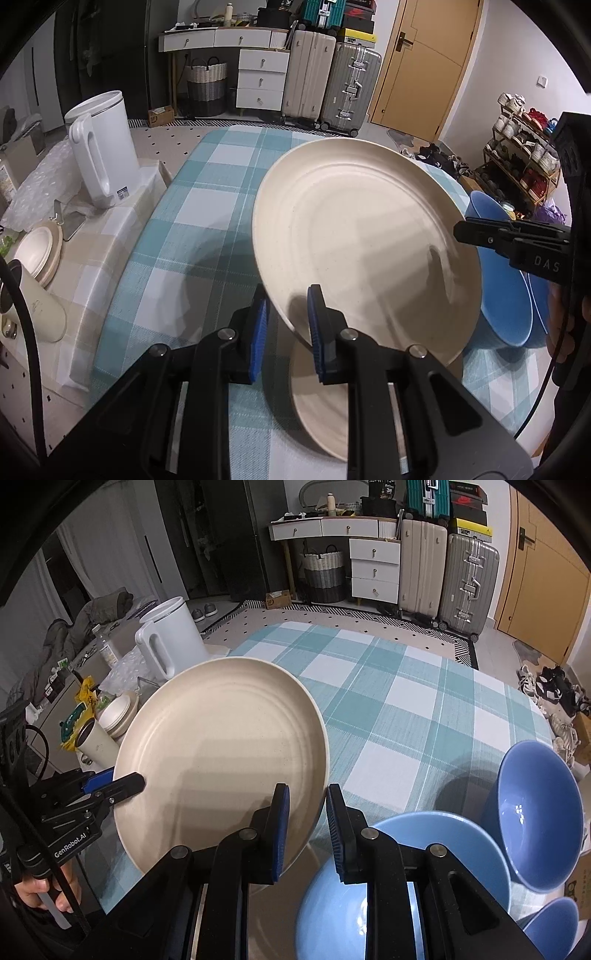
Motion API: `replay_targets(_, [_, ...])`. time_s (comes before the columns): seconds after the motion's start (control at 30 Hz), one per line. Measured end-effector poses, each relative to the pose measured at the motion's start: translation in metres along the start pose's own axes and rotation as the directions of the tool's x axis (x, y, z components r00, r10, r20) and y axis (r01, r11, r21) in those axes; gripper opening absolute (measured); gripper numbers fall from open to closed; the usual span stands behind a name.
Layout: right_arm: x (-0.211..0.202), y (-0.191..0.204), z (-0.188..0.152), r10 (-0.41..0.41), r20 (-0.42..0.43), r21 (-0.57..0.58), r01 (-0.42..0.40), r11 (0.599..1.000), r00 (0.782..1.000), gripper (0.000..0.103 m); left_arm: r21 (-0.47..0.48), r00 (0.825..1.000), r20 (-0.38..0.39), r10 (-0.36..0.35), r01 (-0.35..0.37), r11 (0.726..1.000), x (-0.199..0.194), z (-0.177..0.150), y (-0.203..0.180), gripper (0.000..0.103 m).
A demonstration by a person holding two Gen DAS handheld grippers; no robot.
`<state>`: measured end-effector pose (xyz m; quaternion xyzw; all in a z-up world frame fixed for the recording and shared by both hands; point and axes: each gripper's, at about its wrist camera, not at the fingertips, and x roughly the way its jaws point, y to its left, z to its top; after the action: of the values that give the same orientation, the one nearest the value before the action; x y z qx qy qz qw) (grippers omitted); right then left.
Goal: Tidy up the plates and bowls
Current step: 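Lift the cream plate with both grippers and carry it toward the stack, then carry the held plate over the cream plate stack and lower it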
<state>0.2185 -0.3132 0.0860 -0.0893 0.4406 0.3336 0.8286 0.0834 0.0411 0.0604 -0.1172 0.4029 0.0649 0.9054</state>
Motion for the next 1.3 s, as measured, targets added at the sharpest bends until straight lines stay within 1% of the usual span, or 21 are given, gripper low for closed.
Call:
replay_targets(0.37, [-0.012, 0.018, -0.024, 0.009, 0.021, 0.011, -0.01, 1.0, 1.0, 0.021, 0.006, 1.0, 0.002, -0.01, 0.01, 1.0, -0.015, -0.03, 0.009, 0.017])
replay_targets(0.77, [-0.032, 0.023, -0.066, 0.01, 0.054, 0.058, -0.013, 0.998, 0.998, 0.021, 0.037, 0.999, -0.003, -0.04, 0.04, 0.999, -0.025, -0.058, 0.0, 0.017])
replay_targets(1.07, [-0.046, 0.03, -0.093, 0.007, 0.072, 0.086, -0.014, 0.996, 0.997, 0.022, 0.055, 0.998, -0.011, -0.054, 0.055, 0.997, -0.027, -0.07, -0.001, 0.017])
replay_targets(1.3, [-0.051, 0.036, -0.103, -0.007, 0.087, 0.101, -0.002, 0.995, 0.996, 0.022, 0.071, 0.999, -0.002, -0.048, 0.048, 0.996, -0.031, -0.074, -0.001, 0.017])
